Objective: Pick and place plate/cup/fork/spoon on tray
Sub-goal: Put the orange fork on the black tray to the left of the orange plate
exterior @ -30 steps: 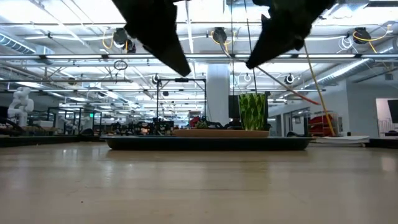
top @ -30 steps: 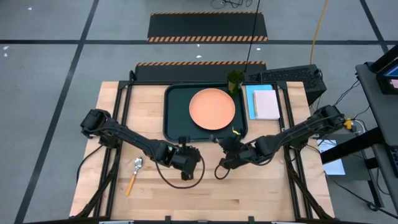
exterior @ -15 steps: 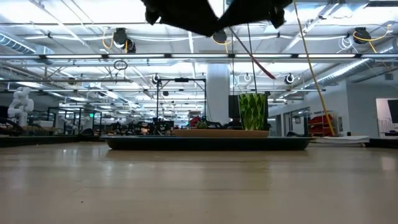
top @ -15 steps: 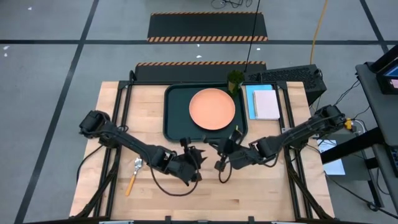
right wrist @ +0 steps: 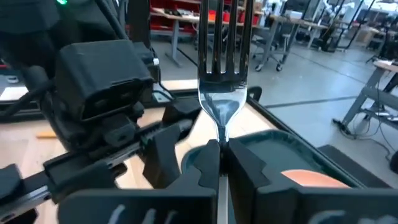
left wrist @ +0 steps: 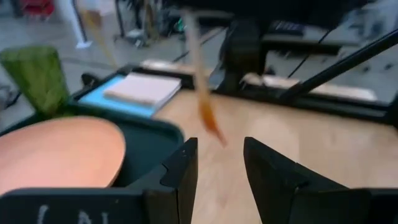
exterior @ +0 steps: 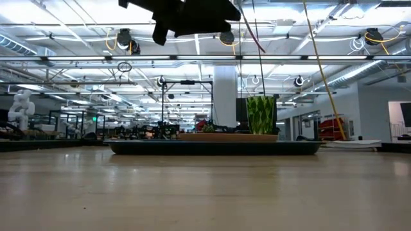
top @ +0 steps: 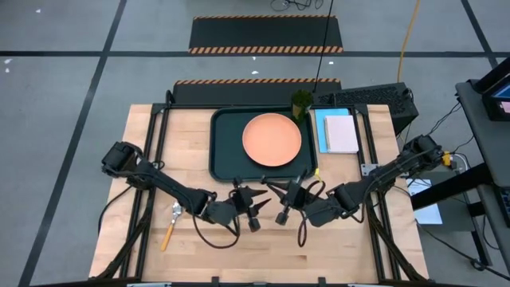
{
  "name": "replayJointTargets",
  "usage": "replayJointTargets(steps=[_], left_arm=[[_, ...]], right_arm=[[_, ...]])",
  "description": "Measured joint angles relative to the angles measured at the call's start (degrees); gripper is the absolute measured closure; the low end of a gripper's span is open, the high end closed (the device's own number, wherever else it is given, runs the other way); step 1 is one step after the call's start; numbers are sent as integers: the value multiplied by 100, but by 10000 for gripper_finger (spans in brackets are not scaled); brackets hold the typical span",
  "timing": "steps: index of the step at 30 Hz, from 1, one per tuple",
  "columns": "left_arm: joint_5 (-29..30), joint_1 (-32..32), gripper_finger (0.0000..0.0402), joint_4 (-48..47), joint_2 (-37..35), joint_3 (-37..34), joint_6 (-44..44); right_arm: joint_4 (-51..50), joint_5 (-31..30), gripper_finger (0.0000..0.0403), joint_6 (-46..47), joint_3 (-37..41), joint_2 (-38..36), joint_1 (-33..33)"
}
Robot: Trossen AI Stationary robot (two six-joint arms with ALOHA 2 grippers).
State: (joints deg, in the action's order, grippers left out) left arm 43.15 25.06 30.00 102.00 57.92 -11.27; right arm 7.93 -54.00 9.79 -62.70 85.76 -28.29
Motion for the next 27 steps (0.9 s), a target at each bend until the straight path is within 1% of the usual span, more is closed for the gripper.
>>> replayJointTargets(steps=[2,4,9,13,19,22,24,27], left_arm=[[-118,-6,268,445,0,-151,214],[-158,-36,268,648,0,-223,323],[-170,-121,268,704,0,-244,349],[-533,-191,267,714,0,-244,418],[-774,-388,267,729,31,-244,477],[-1055,-479,266,778,107,-249,497],[-1168,-523,256,828,150,-240,456],[-1115,-557,221,865,213,-236,410]], right_arm=[[84,7,401,-95,0,13,4],[95,2,401,-120,0,17,21],[89,11,401,-153,0,23,82],[89,18,401,-154,0,23,85],[87,20,401,-154,0,23,89],[86,20,401,-154,0,23,87],[74,20,401,-154,0,23,87],[47,17,401,-154,0,23,87]])
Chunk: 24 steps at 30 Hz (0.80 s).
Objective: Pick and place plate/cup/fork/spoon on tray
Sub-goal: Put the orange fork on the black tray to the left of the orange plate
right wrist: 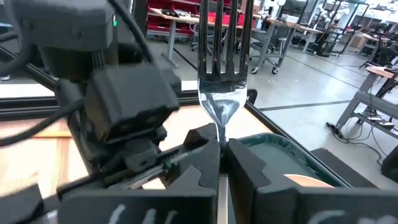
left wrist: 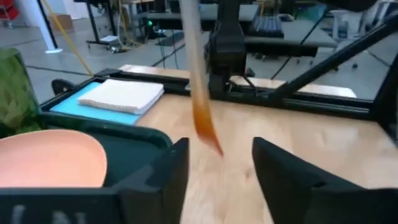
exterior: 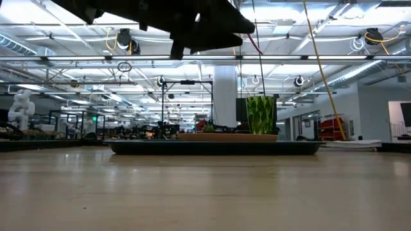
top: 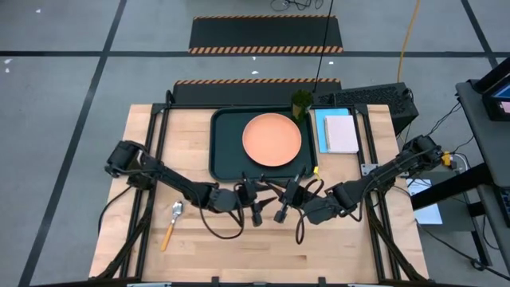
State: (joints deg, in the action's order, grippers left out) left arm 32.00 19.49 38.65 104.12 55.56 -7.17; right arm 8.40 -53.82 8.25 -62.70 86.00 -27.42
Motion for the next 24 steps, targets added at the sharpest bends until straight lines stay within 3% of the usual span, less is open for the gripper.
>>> replayJointTargets(steps=[6,11,15,24], left_arm=[[104,-165,144,267,63,5,-388],[100,-223,138,318,132,3,-512],[99,-236,193,362,128,5,-426],[-86,-246,369,398,130,5,108]], right_arm=[[-7,1,401,5,0,0,0],[-5,4,401,46,0,19,0],[4,4,401,47,0,90,3],[-8,12,401,24,1,103,82]])
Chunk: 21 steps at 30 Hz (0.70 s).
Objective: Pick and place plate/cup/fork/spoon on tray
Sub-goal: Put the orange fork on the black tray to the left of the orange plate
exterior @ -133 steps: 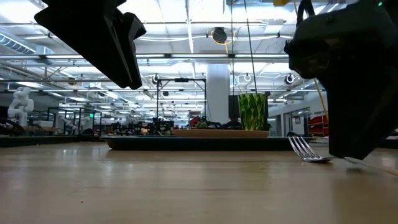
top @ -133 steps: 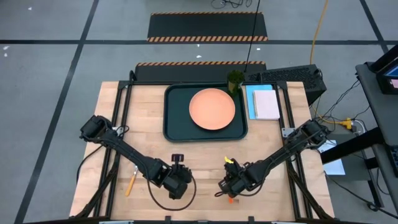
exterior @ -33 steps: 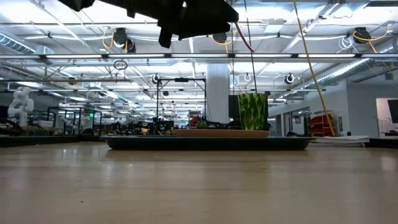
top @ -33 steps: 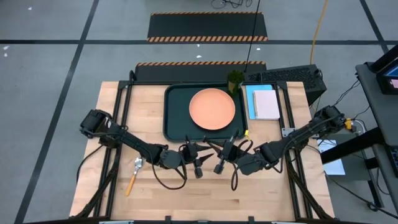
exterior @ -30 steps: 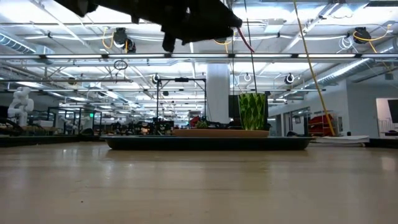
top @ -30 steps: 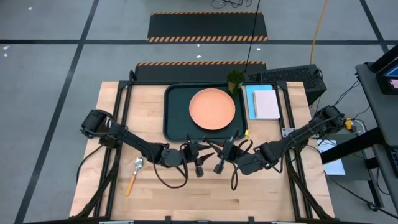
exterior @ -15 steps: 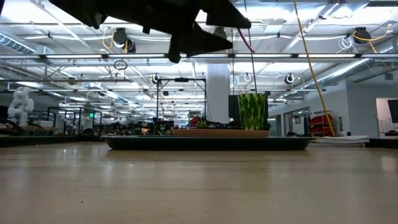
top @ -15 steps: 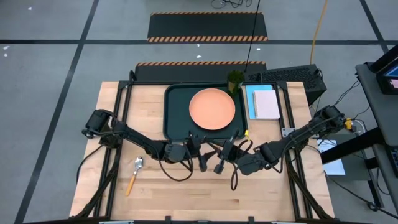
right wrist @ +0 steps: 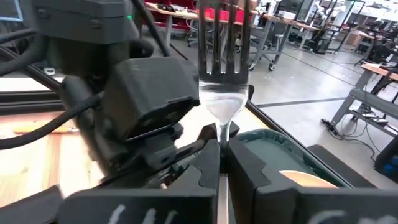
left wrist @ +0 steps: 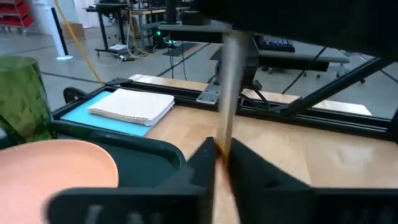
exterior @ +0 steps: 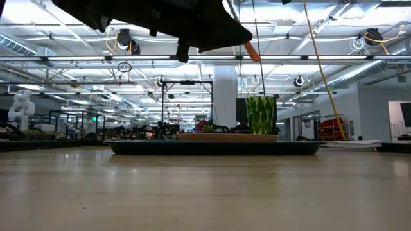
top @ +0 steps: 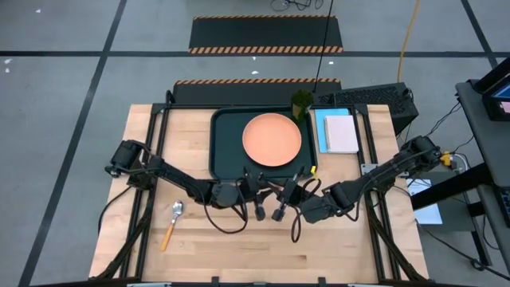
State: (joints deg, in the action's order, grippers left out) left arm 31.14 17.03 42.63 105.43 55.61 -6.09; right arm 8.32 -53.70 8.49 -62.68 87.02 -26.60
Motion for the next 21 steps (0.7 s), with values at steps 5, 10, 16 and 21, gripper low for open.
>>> replayJointTargets(steps=[5,10,16,21], left_arm=[[-116,-3,386,-112,-10,0,132],[-289,-13,394,-726,-264,0,154],[-1309,-234,394,-2209,-929,0,-175],[-2090,-360,394,-3121,-1143,0,-361]], right_arm=[[-149,39,401,11,1,0,-80],[-214,17,381,44,0,-44,-234],[-734,611,320,381,1,-251,-307],[-1040,1038,280,563,1,-244,-186]])
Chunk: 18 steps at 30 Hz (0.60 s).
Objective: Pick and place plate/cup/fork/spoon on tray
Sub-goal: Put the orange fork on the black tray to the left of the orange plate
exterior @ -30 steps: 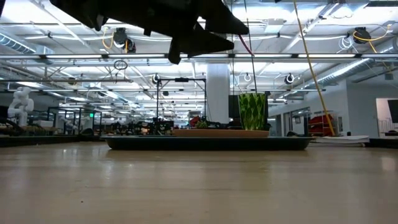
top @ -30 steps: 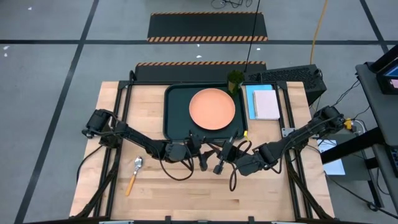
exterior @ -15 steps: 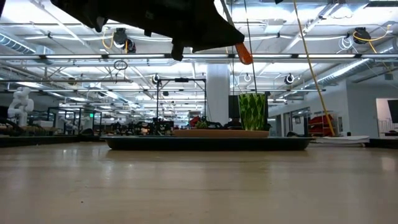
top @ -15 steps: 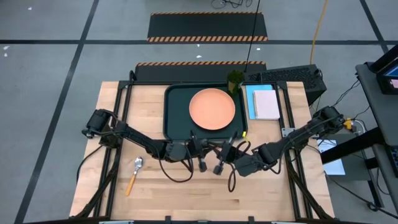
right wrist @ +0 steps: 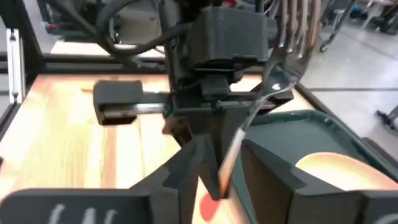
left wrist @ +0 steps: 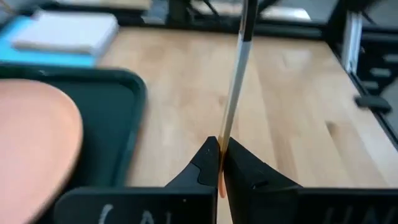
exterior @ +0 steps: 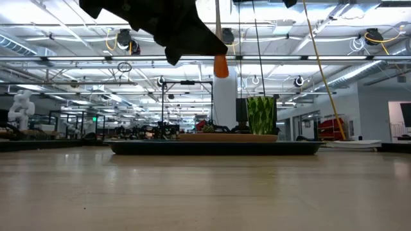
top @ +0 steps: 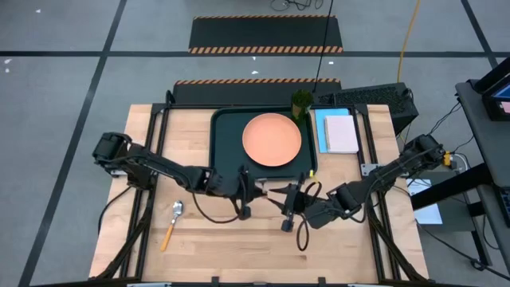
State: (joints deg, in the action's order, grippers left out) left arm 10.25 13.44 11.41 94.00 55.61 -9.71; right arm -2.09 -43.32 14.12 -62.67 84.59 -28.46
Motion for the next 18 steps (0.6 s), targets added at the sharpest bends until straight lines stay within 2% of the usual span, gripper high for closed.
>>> replayJointTargets(steps=[4,10,14,18], left_arm=[[-301,15,394,80,86,2,-55],[-468,12,394,64,109,-2,-51],[-486,15,393,62,109,-2,-5],[-486,15,390,67,109,-2,83]], right_arm=[[48,31,262,239,0,140,149],[131,472,260,170,0,316,336],[381,691,285,34,2,329,441],[407,766,340,-25,0,322,456]])
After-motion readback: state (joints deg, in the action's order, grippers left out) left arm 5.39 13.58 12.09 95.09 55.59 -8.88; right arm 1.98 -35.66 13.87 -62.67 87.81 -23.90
